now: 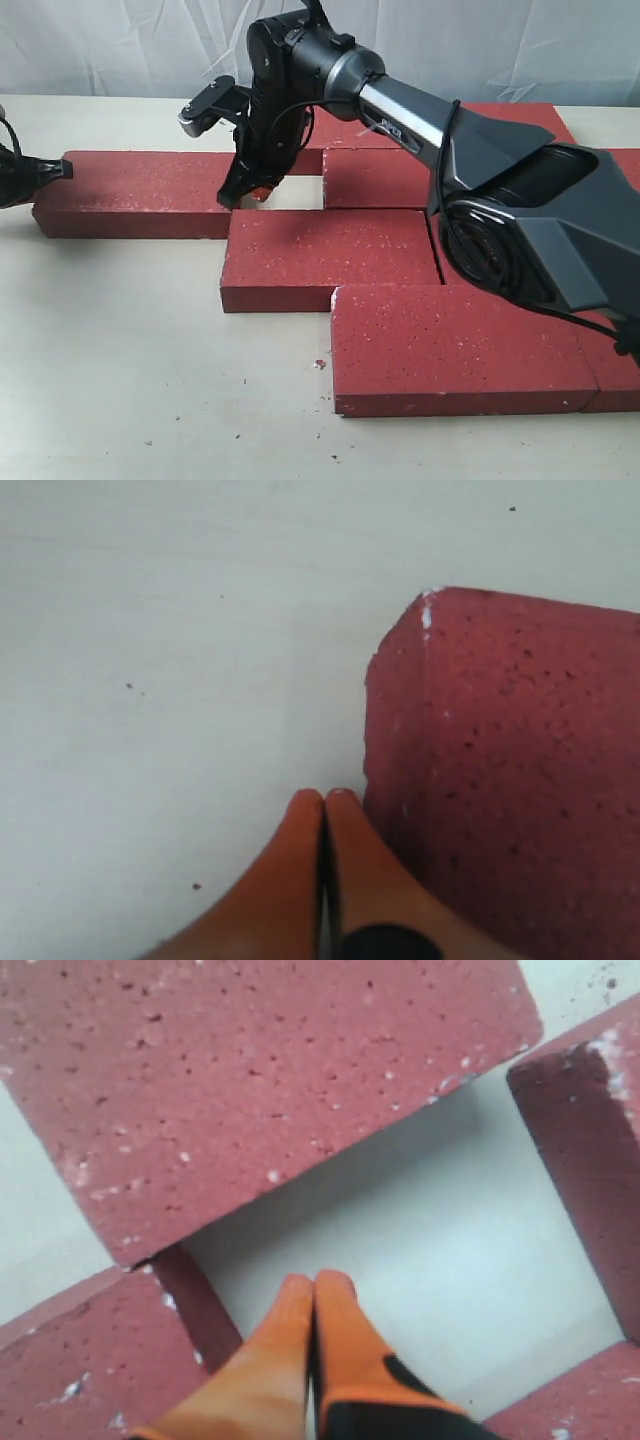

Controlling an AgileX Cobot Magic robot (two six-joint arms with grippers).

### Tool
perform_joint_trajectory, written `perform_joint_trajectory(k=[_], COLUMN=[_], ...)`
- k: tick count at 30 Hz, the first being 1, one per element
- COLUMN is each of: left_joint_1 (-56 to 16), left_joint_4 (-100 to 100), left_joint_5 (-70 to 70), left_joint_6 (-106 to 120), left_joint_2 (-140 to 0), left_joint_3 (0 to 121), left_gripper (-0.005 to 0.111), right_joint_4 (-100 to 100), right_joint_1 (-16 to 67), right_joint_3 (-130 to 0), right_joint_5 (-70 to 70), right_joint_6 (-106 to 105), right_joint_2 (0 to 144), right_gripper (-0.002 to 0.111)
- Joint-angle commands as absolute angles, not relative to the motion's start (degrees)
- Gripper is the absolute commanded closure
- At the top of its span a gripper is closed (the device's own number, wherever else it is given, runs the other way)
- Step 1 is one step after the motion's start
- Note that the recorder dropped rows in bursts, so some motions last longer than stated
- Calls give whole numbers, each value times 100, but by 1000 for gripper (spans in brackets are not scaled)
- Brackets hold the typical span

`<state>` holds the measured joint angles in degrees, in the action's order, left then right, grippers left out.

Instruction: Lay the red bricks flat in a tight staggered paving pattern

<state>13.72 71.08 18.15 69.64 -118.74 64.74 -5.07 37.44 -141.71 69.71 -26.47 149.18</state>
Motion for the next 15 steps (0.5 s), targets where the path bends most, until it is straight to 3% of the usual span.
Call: perform_joint_trajectory(k=[1, 7, 15], left_joint_1=[1342, 1342, 1353], left_joint_4=[7194, 7194, 7194], left_joint_5=[1992, 1992, 1730], left_joint_6=[7112, 7105, 7105], left_joint_2=[-11894, -11894, -11894], left_joint_3=[6508, 6518, 6513], left_gripper=[107, 107, 107], right_joint_4=[-764, -2312, -1944], right_joint_1=[3713, 3869, 4002], right_joint_3=[-14192, -14192, -14192], right_joint_5=[6996, 6996, 6881], right_joint_6=[-2694, -3893, -4405], right_joint_2=[14581, 14583, 14987], right_gripper=[109, 109, 109])
